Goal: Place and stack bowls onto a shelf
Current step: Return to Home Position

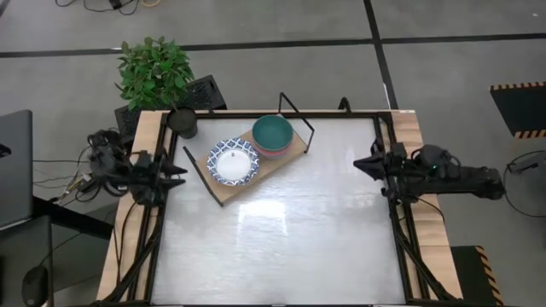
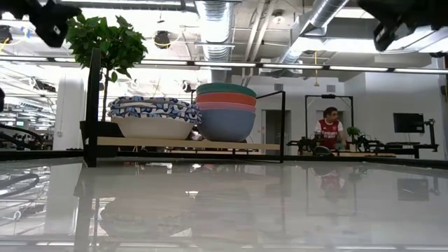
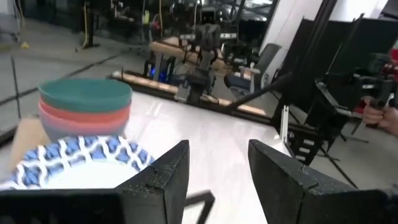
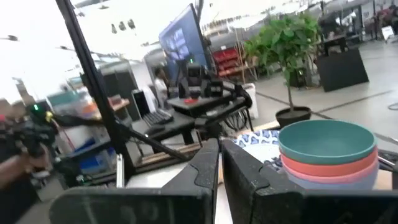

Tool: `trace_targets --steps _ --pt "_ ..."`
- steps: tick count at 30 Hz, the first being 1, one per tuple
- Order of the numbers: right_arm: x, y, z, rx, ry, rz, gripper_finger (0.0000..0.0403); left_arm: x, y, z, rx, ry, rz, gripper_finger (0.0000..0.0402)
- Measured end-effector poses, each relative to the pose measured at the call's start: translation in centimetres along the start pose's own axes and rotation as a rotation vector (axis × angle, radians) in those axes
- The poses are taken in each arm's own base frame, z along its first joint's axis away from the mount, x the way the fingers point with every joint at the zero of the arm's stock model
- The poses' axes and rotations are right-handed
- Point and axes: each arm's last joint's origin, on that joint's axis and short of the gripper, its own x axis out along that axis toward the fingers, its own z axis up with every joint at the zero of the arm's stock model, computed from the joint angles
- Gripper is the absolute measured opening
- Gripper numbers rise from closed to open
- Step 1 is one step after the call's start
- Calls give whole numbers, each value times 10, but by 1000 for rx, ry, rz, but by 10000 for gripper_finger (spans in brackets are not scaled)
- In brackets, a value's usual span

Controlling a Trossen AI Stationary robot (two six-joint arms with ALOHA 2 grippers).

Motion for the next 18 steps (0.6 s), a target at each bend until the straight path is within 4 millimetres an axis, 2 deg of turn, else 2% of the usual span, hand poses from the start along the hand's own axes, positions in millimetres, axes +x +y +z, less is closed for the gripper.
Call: trace_targets --steps 8,18 --pt "-8 -8 -35 38 -103 39 49 15 -8 -39 -43 45 -22 151" --pt "-6 -19 -82 101 -63 20 49 34 -13 -99 -77 6 -36 151"
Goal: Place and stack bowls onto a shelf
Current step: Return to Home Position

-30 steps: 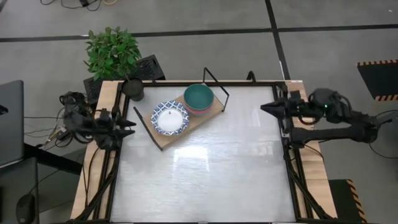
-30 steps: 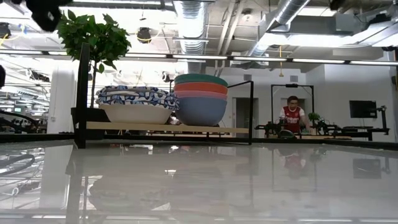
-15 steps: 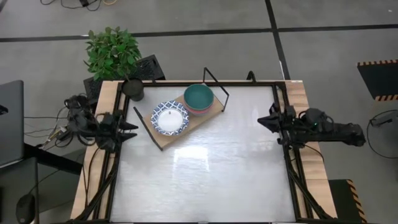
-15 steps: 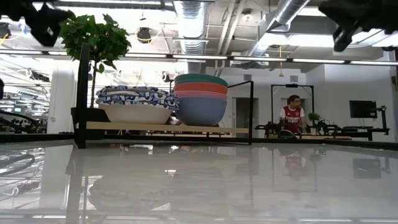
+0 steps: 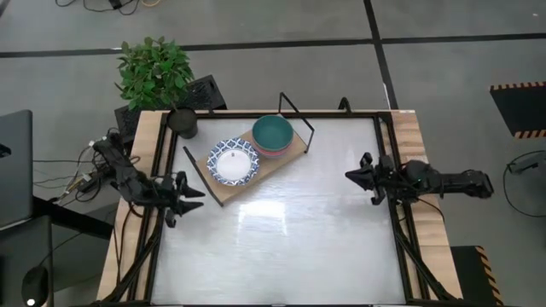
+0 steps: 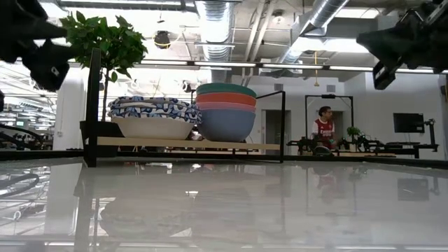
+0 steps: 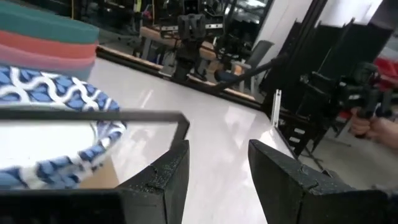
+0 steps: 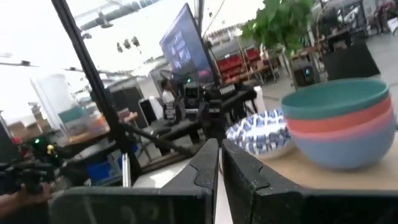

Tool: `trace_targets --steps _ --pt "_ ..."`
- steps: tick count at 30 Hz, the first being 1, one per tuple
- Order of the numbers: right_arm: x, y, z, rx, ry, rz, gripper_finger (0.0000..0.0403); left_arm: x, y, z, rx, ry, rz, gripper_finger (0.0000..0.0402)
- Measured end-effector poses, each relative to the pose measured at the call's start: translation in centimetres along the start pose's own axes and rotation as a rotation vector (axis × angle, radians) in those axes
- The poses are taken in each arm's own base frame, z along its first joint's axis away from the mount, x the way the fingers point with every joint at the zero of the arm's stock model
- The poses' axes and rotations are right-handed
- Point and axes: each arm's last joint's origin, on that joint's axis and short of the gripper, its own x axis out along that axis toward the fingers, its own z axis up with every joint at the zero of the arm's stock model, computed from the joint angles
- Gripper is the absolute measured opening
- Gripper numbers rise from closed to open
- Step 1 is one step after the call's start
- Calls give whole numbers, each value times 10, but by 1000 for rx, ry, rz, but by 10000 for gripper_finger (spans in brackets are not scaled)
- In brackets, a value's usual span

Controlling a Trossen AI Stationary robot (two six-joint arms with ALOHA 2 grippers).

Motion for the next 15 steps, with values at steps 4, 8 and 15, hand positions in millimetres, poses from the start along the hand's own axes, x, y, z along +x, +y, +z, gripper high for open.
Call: trace_targets --steps 4,8,15 --pt "0 0 -6 -12 48 -26 49 3 -1 -7 -18 -47 -50 151" --pt "0 1 -8 -70 73 -26 49 2 -3 -7 8 -32 -110 151" --pt "-2 -2 -17 -100 163 -42 49 2 -4 -8 29 -18 -151 151"
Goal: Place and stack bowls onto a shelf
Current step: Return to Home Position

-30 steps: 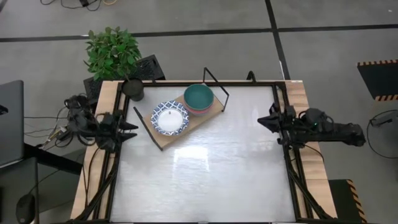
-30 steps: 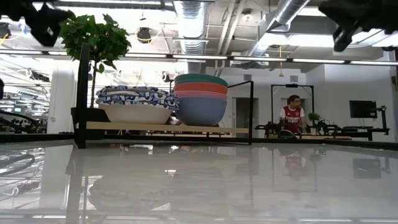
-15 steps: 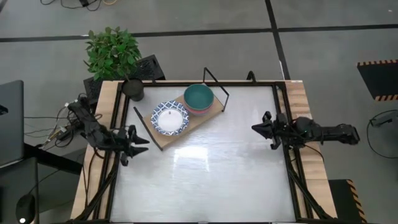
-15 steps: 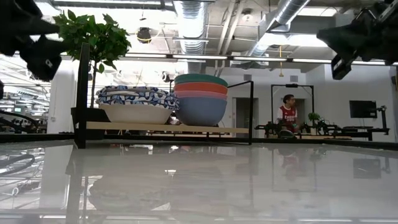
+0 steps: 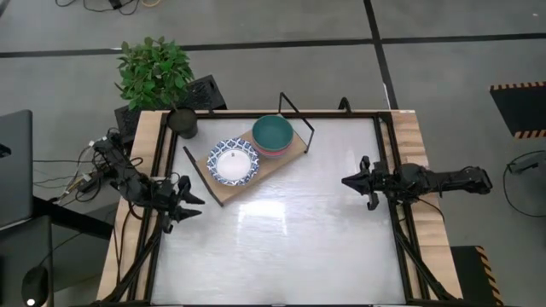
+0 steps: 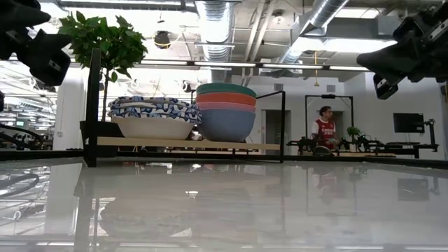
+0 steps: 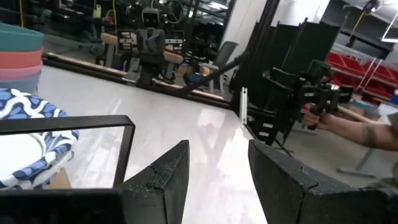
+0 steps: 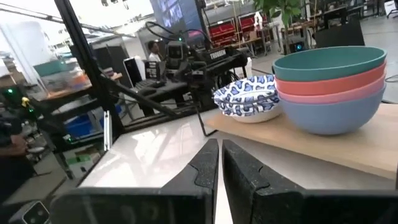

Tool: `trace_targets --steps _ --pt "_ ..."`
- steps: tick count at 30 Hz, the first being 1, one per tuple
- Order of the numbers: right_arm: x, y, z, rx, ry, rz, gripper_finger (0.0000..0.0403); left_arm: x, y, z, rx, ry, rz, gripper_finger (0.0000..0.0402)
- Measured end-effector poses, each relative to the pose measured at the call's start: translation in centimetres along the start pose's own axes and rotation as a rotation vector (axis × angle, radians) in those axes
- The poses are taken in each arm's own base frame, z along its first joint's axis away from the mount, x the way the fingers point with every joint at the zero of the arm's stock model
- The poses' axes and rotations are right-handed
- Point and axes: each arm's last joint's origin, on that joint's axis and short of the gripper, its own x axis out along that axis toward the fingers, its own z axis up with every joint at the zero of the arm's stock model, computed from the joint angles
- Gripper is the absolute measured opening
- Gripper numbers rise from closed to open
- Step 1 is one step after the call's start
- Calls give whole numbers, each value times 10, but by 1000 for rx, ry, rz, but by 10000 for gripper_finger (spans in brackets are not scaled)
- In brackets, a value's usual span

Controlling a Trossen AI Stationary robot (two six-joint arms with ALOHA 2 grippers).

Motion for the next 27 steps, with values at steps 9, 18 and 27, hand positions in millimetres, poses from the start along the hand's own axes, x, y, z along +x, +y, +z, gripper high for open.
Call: trace_targets --steps 9,18,27 --pt "0 -1 -2 -21 17 -4 49 0 0 0 75 -1 10 151" --pt "0 -1 -2 -21 21 -5 49 0 1 0 68 -5 27 151" --pt "1 -1 -2 -20 23 -5 49 0 1 0 76 -4 27 151"
